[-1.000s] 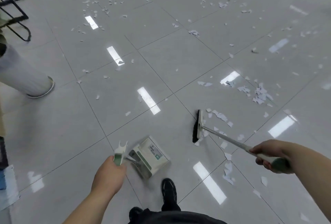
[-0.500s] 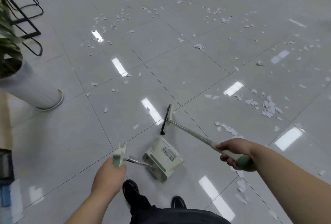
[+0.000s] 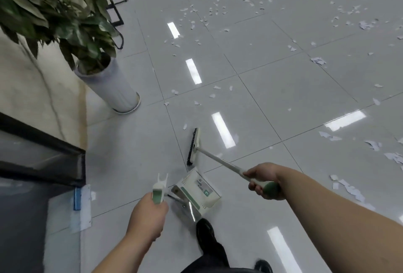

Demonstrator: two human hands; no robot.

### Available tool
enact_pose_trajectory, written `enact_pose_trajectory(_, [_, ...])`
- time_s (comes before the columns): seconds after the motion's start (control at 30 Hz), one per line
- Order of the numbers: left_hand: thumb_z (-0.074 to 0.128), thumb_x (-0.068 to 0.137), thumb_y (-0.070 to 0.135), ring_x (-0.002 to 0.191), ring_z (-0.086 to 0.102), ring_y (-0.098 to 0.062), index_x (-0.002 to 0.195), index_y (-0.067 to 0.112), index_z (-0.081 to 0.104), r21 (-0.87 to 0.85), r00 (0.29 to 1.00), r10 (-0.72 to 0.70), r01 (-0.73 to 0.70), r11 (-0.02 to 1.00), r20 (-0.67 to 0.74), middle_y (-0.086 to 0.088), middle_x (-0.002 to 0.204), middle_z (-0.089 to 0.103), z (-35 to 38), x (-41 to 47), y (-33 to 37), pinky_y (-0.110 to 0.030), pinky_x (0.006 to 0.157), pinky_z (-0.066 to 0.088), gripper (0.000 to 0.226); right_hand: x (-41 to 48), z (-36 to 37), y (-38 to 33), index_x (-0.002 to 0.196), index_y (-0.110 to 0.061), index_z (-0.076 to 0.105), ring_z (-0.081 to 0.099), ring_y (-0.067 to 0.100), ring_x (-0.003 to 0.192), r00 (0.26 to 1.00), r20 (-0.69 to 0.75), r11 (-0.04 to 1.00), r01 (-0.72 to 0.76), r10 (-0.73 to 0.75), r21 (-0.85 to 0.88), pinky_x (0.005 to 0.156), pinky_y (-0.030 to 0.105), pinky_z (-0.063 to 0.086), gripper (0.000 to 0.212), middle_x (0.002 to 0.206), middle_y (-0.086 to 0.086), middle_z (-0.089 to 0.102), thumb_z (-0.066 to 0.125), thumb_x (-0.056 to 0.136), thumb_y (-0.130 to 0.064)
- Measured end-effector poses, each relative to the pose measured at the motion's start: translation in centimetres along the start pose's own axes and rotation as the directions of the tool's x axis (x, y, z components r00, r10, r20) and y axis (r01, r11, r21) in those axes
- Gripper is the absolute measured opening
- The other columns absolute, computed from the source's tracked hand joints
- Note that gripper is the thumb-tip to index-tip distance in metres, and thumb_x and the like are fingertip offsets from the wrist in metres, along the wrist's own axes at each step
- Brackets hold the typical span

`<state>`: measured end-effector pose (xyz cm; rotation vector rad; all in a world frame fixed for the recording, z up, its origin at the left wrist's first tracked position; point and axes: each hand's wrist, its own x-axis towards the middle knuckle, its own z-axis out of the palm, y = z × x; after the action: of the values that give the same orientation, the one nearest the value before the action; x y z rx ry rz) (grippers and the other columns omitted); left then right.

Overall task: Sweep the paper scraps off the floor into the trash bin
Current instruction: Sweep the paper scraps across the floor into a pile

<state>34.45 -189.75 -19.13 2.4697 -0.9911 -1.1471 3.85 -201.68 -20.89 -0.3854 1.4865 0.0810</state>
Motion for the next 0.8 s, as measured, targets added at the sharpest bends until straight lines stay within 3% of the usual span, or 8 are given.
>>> enact_pose_trajectory(0.1, [0.050, 0.088, 0.017, 0.047, 0.050, -0.025, 0.090, 0.018, 0.059, 0.002, 1.000, 0.008, -0.008, 1.000, 0.011, -0.006, 0.061, 0.057, -1.6, 2.7, -0.1, -0.024, 0.045, 0.040, 0.009, 0.6, -0.7, -0.7, 0.111, -0.013, 0.057, 0.044, 0.012, 0.042, 0.997, -0.039, 0.997, -0.061, 0.060, -0.038, 0.039, 0.018, 0.040, 0.020, 0.068, 0.006, 0.057, 0.060, 0.098, -0.029])
enact_pose_trajectory(0.23, [0.053, 0.086, 0.021, 0.054, 0.056, -0.028, 0.086, 0.020, 0.059, 0.024, 0.999, 0.032, -0.033, 0.999, 0.021, -0.004, 0.063, 0.061, -3.2, 5.7, -0.1, -0.030, 0.054, 0.044, 0.006, -0.3, -4.4, -0.9, 0.115, -0.013, 0.058, 0.045, 0.013, 0.041, 0.984, -0.121, 0.991, -0.124, 0.128, 0.044, 0.038, 0.018, 0.040, 0.025, 0.068, 0.007, 0.057, 0.063, 0.097, -0.029])
enact_pose_trajectory(0.47, [0.052, 0.083, 0.016, 0.053, 0.054, -0.028, 0.086, 0.020, 0.060, -0.011, 0.999, 0.030, -0.030, 0.999, 0.044, -0.006, 0.064, 0.060, -4.8, 8.9, 0.4, -0.029, 0.052, 0.043, 0.009, -2.9, -9.2, -2.2, 0.110, -0.008, 0.055, 0.045, 0.013, 0.039, 0.944, -0.281, 0.980, -0.137, 0.174, 0.147, 0.041, 0.019, 0.044, 0.024, 0.065, 0.010, 0.058, 0.062, 0.097, -0.027])
enact_pose_trajectory(0.67, [0.052, 0.086, 0.017, 0.045, 0.048, -0.027, 0.083, 0.017, 0.057, -0.047, 0.997, 0.056, -0.053, 0.997, 0.053, -0.007, 0.060, 0.056, -5.2, 10.0, 1.6, -0.023, 0.046, 0.040, 0.006, -3.8, -9.1, -4.3, 0.112, 0.003, 0.053, 0.049, 0.014, 0.035, 0.918, -0.382, 0.989, -0.061, 0.110, 0.137, 0.038, 0.020, 0.047, 0.026, 0.065, 0.015, 0.058, 0.057, 0.100, -0.019])
enact_pose_trajectory(0.8, [0.051, 0.084, 0.016, 0.043, 0.046, -0.027, 0.083, 0.017, 0.055, -0.041, 0.998, 0.043, -0.041, 0.998, 0.048, -0.007, 0.060, 0.054, -5.4, 10.8, 2.2, -0.022, 0.044, 0.038, 0.005, -3.9, -6.9, -6.1, 0.109, -0.004, 0.053, 0.045, 0.013, 0.036, 0.934, -0.351, 0.995, -0.031, 0.064, 0.098, 0.037, 0.018, 0.042, 0.020, 0.060, 0.010, 0.057, 0.055, 0.100, -0.022])
